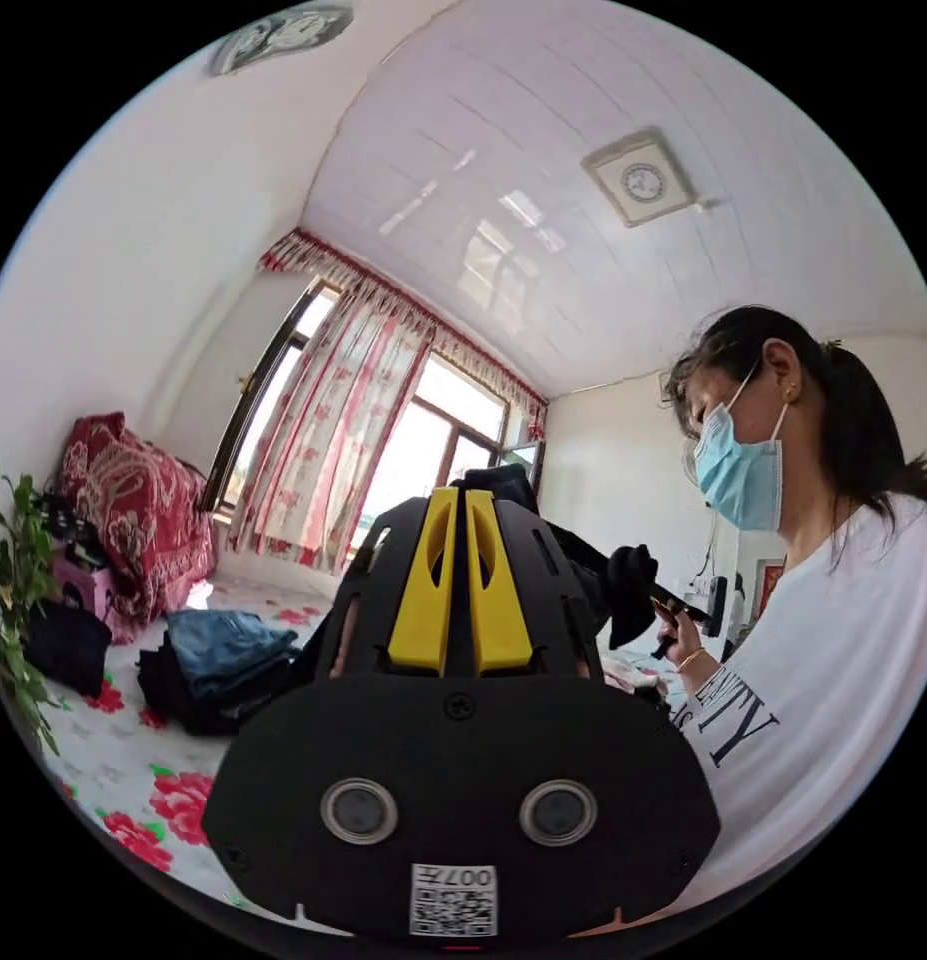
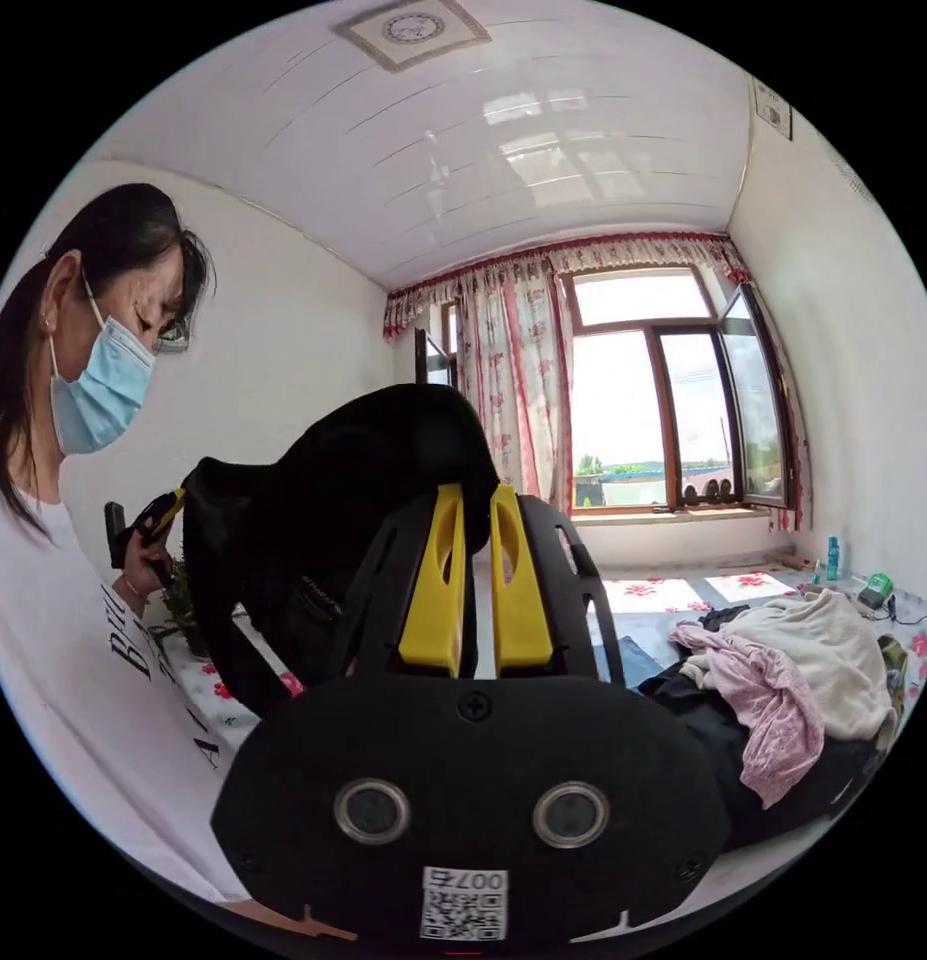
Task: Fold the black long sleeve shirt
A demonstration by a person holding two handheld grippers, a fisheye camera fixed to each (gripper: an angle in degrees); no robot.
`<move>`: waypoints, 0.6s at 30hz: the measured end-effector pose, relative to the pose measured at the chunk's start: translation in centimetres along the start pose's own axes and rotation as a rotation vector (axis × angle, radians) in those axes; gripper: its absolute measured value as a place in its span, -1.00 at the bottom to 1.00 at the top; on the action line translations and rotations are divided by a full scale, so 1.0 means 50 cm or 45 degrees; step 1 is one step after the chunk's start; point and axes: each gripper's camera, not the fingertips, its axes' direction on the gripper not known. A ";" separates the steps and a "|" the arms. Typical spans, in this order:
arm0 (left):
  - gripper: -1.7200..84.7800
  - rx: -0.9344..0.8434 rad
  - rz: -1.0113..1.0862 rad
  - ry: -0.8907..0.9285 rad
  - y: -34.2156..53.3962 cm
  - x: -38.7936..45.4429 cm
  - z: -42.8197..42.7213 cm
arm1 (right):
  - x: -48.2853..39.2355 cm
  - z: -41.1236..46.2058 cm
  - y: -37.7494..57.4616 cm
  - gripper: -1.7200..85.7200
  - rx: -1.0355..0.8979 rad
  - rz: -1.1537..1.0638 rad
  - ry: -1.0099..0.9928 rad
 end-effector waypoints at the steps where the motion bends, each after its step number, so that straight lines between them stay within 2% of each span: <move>1: -0.98 0.064 0.060 -0.020 -0.024 0.028 -0.010 | -0.025 -0.036 -0.011 -0.88 0.038 -0.024 0.015; 7: -0.98 0.195 0.223 -0.140 -0.078 0.102 0.023 | -0.105 -0.097 -0.053 -0.88 0.219 -0.021 -0.091; 12: -0.98 0.217 0.263 -0.104 -0.107 0.089 0.141 | -0.114 -0.030 -0.125 -0.89 0.181 -0.058 -0.045; 14: -0.97 0.176 0.269 -0.142 -0.110 0.068 0.208 | -0.083 0.021 -0.150 -0.89 0.129 -0.020 -0.044; 18: -0.93 -0.105 0.310 -0.280 -0.073 -0.030 0.442 | 0.024 0.186 -0.195 -0.88 0.000 0.048 0.068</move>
